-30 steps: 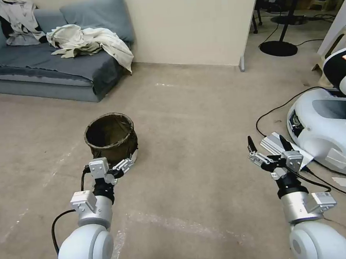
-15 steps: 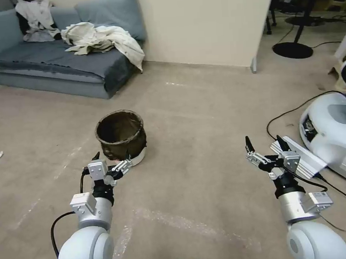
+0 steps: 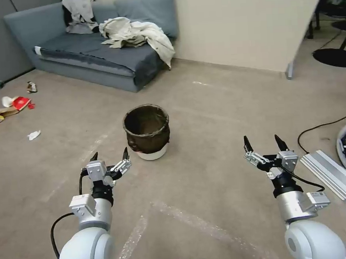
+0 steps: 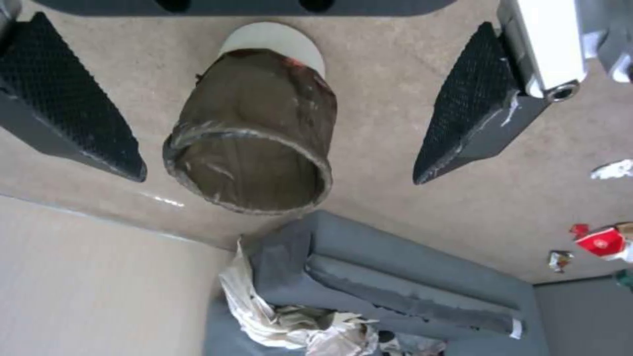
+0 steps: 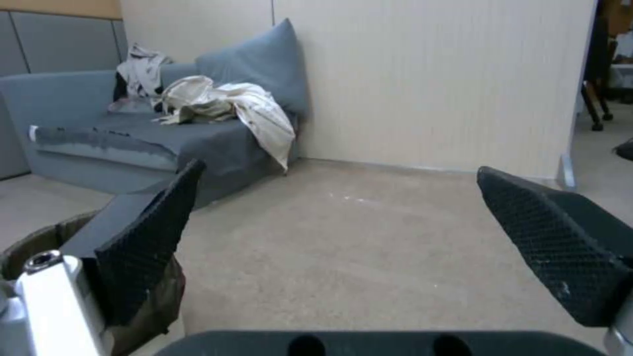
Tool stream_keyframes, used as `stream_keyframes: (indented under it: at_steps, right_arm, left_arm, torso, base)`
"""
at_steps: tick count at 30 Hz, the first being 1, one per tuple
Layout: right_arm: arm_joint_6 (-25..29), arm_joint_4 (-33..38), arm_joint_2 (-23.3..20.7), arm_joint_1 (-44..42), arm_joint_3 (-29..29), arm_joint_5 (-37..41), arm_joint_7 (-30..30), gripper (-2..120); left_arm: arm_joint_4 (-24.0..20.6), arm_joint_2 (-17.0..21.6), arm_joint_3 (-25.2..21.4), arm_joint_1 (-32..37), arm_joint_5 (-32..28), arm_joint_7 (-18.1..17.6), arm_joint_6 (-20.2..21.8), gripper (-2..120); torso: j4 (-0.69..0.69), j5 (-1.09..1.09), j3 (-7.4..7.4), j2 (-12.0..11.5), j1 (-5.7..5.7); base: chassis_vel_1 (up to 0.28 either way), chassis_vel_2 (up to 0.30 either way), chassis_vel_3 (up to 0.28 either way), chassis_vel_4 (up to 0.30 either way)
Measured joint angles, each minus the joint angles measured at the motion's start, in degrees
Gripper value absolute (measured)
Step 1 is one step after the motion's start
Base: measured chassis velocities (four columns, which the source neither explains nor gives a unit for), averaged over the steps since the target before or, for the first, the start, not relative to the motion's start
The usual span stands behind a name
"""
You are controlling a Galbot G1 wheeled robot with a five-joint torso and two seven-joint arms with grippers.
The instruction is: Pick up the trash can from the floor.
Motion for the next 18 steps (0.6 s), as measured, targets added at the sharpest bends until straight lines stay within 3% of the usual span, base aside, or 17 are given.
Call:
stream_keyframes:
  at_steps: [15, 18]
  right_arm:
    - [0.4, -0.3, -0.2, 0.3, -0.1, 0.1, -0.4, 100]
    - [1.6, -1.4, -0.3, 0.4, 0.6, 0.4, -4.6, 100]
  left_arm:
    - [0.2, -0.2, 0.0, 0.1, 0.2, -0.5, -0.7, 100]
    - [0.5, -0.3, 0.0, 0.2, 0.4, -0.5, -1.3, 100]
  torso:
    - [0.02, 0.0, 0.0, 0.0, 0.0]
    - [0.02, 0.0, 0.0, 0.0, 0.0]
  base:
    - [0.0, 0.0, 0.0, 0.0]
    - [0.0, 0.0, 0.0, 0.0]
